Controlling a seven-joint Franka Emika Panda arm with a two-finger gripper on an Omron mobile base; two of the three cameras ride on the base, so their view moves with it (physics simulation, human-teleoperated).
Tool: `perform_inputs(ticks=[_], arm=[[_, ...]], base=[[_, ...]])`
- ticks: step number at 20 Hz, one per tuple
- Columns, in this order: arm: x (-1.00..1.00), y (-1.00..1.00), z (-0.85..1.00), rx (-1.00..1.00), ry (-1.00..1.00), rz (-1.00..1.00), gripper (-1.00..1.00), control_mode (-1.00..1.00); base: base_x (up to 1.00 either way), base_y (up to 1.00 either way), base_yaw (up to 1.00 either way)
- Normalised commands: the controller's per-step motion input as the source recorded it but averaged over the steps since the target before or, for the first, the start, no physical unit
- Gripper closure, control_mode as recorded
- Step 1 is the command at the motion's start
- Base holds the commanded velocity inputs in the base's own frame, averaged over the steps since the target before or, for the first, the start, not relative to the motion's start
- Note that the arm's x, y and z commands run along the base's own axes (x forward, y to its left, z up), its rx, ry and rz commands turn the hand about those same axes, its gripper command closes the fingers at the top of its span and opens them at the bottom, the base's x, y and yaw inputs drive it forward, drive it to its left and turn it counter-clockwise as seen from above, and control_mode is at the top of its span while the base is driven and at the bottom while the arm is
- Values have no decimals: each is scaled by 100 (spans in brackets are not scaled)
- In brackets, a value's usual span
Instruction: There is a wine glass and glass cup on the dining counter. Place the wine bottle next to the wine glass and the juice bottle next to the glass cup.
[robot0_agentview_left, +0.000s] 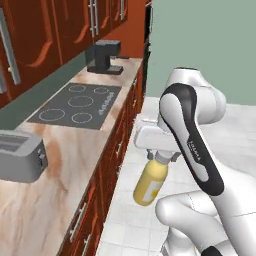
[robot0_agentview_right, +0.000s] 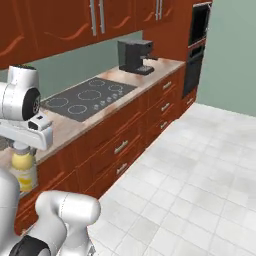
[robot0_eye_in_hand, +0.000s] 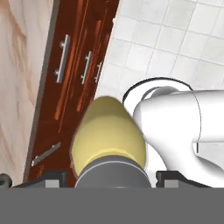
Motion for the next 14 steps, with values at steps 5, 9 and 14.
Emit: perform_inputs(ticks=[5, 9, 14], arm=[[0, 0, 0, 0, 0, 0, 100, 100], [0, 0, 0, 0, 0, 0, 100, 100], [0, 0, 0, 0, 0, 0, 100, 100]], base=[[0, 0, -97], [0, 0, -96], [3, 0, -87]])
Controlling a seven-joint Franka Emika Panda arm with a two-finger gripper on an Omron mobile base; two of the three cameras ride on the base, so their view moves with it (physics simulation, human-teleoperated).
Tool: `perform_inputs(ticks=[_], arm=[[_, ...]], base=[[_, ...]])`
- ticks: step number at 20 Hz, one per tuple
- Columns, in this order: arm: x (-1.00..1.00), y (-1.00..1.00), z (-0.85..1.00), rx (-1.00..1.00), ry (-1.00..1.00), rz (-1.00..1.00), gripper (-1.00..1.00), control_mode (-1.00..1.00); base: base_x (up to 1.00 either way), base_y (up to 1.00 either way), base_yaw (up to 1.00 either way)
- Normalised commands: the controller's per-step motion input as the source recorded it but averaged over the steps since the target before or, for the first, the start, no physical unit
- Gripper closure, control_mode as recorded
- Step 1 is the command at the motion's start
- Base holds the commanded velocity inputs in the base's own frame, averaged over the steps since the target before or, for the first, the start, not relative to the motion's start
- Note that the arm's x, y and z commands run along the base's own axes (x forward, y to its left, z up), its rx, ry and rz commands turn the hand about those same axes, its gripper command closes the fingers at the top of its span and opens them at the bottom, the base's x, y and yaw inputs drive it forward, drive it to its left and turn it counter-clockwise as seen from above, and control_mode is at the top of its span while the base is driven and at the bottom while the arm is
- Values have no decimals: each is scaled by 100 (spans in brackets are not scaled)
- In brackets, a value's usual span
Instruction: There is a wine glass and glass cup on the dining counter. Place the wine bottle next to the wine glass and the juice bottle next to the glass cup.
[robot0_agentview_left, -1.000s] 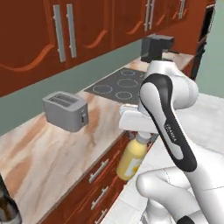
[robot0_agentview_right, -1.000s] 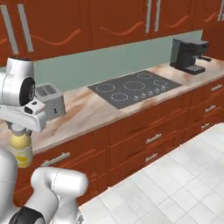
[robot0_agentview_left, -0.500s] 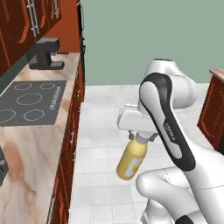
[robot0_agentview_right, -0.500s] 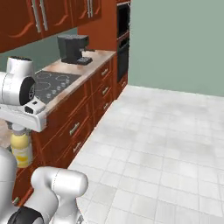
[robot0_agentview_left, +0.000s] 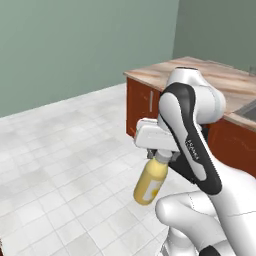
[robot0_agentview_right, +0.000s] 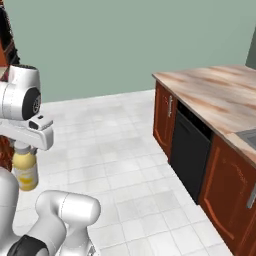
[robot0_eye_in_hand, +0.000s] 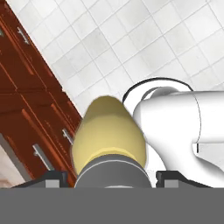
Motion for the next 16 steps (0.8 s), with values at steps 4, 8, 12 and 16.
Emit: perform_inputs(ticks=[4, 8, 12, 16], arm=[[0, 0, 0, 0, 0, 0, 100, 100], [0, 0, 0, 0, 0, 0, 100, 100], [0, 0, 0, 0, 0, 0, 100, 100], [0, 0, 0, 0, 0, 0, 100, 100]], base=[[42, 0, -51], [55, 2, -32], [67, 9, -23], [80, 23, -21]])
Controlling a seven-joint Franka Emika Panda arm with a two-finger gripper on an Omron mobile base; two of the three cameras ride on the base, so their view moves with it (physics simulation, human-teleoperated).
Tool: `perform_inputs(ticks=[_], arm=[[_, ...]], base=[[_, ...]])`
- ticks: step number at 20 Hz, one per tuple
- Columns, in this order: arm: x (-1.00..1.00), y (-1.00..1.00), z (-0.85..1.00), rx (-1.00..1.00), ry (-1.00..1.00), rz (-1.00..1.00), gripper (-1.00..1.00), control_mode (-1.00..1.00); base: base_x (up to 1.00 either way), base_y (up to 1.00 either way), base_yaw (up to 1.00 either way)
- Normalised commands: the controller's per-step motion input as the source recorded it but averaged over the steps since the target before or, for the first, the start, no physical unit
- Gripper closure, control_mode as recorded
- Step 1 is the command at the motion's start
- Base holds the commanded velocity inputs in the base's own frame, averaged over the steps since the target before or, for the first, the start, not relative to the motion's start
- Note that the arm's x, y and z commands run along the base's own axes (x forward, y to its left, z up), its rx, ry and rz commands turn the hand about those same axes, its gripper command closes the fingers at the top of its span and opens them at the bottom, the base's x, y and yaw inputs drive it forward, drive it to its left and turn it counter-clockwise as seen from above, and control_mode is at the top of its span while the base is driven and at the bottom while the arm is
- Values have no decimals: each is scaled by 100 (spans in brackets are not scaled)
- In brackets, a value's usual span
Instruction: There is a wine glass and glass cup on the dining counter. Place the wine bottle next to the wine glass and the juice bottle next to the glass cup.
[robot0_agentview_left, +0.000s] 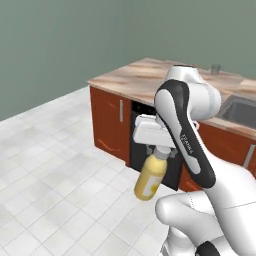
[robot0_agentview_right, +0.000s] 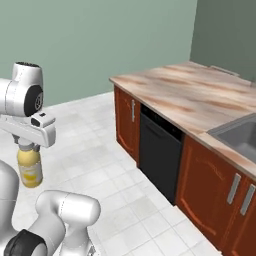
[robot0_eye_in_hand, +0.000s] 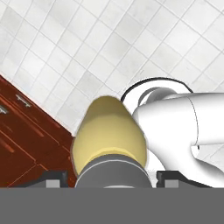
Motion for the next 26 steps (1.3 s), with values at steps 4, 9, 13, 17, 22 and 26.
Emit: perform_inputs(ticks=[4, 9, 13, 17, 22, 26], arm=[[0, 0, 0, 0, 0, 0, 100, 100], [0, 0, 0, 0, 0, 0, 100, 100], [0, 0, 0, 0, 0, 0, 100, 100], [0, 0, 0, 0, 0, 0, 100, 100], [0, 0, 0, 0, 0, 0, 100, 100], [0, 0, 0, 0, 0, 0, 100, 100]], base=[[83, 26, -19], [83, 27, -19], [84, 27, -19], [85, 27, -19], [87, 27, -19], [88, 29, -18]])
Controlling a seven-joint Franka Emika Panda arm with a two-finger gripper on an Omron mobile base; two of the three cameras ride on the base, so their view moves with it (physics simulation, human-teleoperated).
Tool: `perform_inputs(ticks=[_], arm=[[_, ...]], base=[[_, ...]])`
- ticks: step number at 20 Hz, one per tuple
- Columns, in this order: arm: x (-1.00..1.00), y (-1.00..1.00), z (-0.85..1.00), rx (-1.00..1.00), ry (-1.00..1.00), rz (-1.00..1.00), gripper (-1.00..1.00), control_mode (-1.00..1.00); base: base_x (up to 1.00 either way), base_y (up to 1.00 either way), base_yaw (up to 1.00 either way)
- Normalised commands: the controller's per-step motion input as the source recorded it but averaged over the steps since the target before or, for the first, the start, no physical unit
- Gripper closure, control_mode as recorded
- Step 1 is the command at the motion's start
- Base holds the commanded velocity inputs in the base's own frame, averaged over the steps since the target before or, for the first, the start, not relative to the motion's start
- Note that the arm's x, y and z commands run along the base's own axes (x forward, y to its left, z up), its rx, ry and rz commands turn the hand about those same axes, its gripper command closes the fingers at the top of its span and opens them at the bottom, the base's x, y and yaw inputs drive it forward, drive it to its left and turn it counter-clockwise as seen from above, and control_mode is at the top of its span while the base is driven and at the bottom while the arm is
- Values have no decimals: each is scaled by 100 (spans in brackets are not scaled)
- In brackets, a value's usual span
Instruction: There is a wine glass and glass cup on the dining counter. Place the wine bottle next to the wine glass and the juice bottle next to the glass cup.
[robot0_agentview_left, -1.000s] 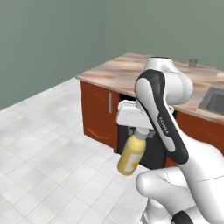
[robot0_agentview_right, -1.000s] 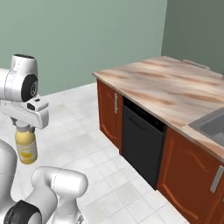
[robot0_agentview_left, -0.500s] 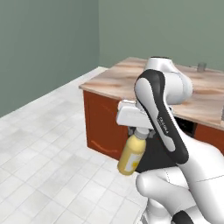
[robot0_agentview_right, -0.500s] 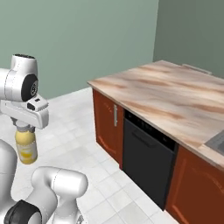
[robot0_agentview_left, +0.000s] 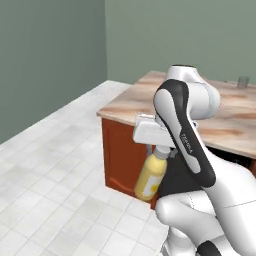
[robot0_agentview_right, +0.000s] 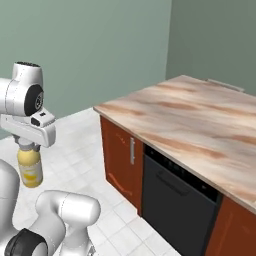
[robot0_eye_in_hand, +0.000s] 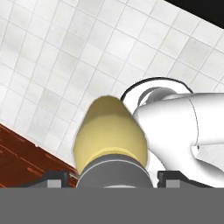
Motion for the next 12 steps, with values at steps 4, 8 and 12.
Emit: perform_inputs(ticks=[4, 8, 12], arm=[[0, 0, 0, 0, 0, 0, 100, 100], [0, 0, 0, 0, 0, 0, 100, 100], [0, 0, 0, 0, 0, 0, 100, 100]], base=[[88, 30, -18], [87, 34, -21], [80, 41, -25]])
